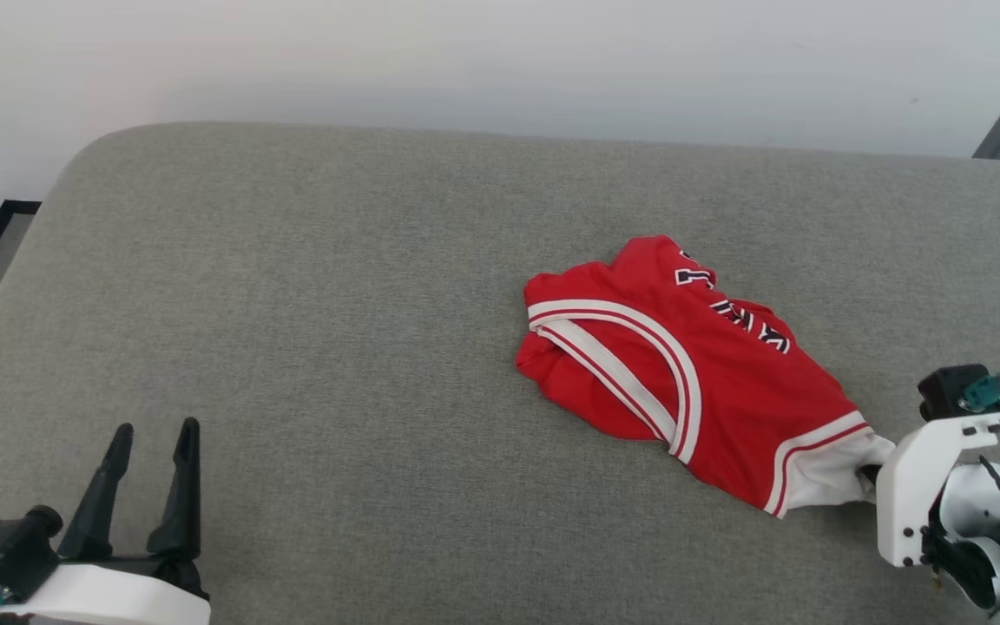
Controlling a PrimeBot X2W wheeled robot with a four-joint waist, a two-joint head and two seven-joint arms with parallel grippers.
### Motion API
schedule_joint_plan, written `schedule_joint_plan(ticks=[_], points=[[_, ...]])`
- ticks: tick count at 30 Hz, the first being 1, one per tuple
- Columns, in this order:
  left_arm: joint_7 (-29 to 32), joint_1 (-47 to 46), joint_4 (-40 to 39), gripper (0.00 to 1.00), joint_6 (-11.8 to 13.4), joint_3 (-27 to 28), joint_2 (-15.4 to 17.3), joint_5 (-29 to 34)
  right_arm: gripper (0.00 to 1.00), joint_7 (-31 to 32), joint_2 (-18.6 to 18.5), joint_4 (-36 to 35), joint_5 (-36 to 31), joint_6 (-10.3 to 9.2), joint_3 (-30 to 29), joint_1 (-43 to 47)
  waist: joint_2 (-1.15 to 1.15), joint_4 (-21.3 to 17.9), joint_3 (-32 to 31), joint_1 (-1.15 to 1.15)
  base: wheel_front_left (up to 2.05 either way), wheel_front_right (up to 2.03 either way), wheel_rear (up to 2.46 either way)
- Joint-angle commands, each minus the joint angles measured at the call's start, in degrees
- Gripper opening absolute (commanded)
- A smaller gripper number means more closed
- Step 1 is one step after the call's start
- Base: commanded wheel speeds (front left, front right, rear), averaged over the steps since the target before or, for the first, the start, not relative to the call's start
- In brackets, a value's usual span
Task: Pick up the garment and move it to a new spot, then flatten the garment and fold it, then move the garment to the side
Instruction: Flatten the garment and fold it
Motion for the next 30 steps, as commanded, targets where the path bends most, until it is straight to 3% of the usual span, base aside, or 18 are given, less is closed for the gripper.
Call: schedule_joint_plan(ticks=[1,9,23,30], points=[[-0.30,-0.79,0.07,1.00,-0.13,0.09,0.50,-0.51,1.00,-0.20,-0.24,0.37,-0.15,-0.02,0.55,-0.86,0.00,-0.30,0.18,0.00,0.00,0.00,0.00],[-0.30,-0.73,-0.24,1.00,-0.13,0.68,0.99,-1.12,1.00,-0.44,-1.65,-3.16,0.89,-0.02,1.10,-2.04,0.00,-2.66,0.91,0.00,0.00,0.00,0.00],[-0.30,-1.96,-0.69,1.00,-0.14,-0.29,1.45,-1.68,1.00,1.72,2.10,-17.08,0.88,-0.02,-1.08,2.02,0.00,-4.88,2.58,0.00,0.00,0.00,0.00],[-0.30,-3.54,-0.27,1.00,-0.14,-1.87,1.68,-1.93,1.00,4.34,3.37,-15.74,-0.56,-0.01,-0.08,2.28,0.00,-3.91,3.65,0.00,0.00,0.00,0.00]])
